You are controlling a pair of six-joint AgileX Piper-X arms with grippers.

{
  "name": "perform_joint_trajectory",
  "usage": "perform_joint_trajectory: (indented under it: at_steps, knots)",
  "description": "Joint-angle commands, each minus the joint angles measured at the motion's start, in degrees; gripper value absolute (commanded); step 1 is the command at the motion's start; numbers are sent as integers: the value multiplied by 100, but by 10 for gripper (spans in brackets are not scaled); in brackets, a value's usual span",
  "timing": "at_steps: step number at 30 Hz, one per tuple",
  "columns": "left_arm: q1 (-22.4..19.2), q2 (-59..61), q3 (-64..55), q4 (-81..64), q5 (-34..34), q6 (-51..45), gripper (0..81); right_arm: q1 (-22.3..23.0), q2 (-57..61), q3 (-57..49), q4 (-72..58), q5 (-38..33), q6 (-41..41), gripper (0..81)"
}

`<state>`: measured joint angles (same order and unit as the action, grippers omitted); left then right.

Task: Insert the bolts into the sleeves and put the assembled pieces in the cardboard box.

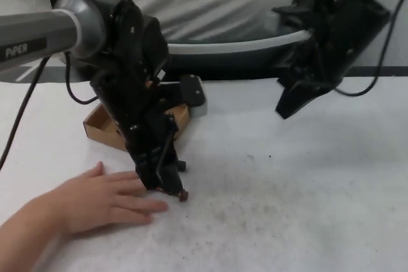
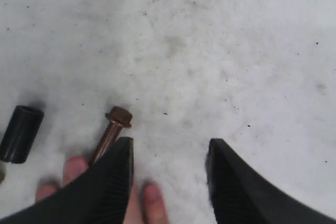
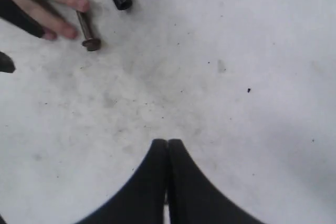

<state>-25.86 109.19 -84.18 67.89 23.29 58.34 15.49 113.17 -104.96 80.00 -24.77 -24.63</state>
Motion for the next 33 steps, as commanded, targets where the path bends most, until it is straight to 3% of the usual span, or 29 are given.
perform_joint_trajectory:
  at_steps: [1,9,12,15,26,33]
  knots:
    - [-73,-109,-7,-69,1,175,426,-293,-423,-20,290,-362,-84,2]
    - [-78,-109,-7,-69,-14,166,426,-699,-1059,-20,302,-867,-36,2]
    - [-78,-109,-7,-69,-629,166,426,-702,-1086,-20,302,-1508,-36,2]
    - [20,-109,-7,-47,-1267,166,426,-547,-1086,116,240,-1488,66,2]
    - [479,-109,359,220,-1231,-43,426,282,-1086,977,-502,-962,185,2]
    - [527,-109,867,5,-1078,-43,426,498,-1086,1019,-622,-897,267,2]
